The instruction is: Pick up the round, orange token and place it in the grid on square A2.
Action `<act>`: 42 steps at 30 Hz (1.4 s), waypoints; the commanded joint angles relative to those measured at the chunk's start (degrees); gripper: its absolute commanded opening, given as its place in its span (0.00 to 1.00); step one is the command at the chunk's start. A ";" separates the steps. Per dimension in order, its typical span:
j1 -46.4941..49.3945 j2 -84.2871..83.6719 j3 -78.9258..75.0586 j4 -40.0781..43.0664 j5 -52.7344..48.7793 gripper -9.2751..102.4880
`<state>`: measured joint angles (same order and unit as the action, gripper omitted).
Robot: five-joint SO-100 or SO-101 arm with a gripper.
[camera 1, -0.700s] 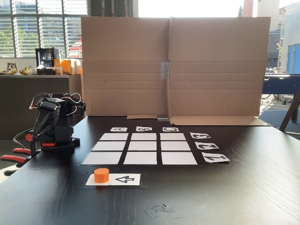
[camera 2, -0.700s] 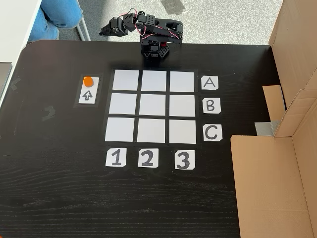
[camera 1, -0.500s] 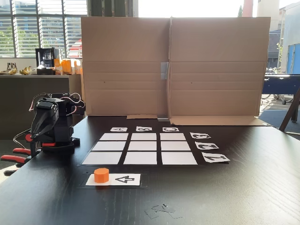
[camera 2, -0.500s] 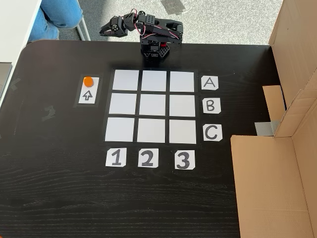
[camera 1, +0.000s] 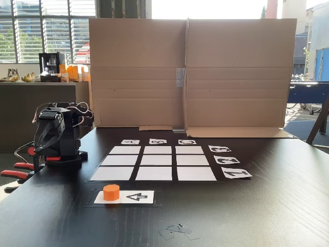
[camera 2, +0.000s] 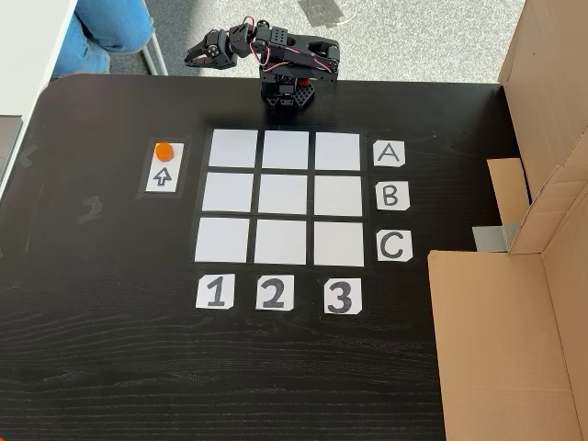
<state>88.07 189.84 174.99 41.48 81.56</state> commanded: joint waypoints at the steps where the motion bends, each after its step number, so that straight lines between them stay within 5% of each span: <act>1: 0.79 0.70 -2.72 -0.44 -0.09 0.15; 9: -3.96 -16.17 -26.19 17.58 2.46 0.25; 26: -14.77 -62.40 -76.64 41.22 15.21 0.37; 42: -23.82 -95.19 -98.35 46.14 22.85 0.37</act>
<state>65.57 99.84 81.12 86.84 102.92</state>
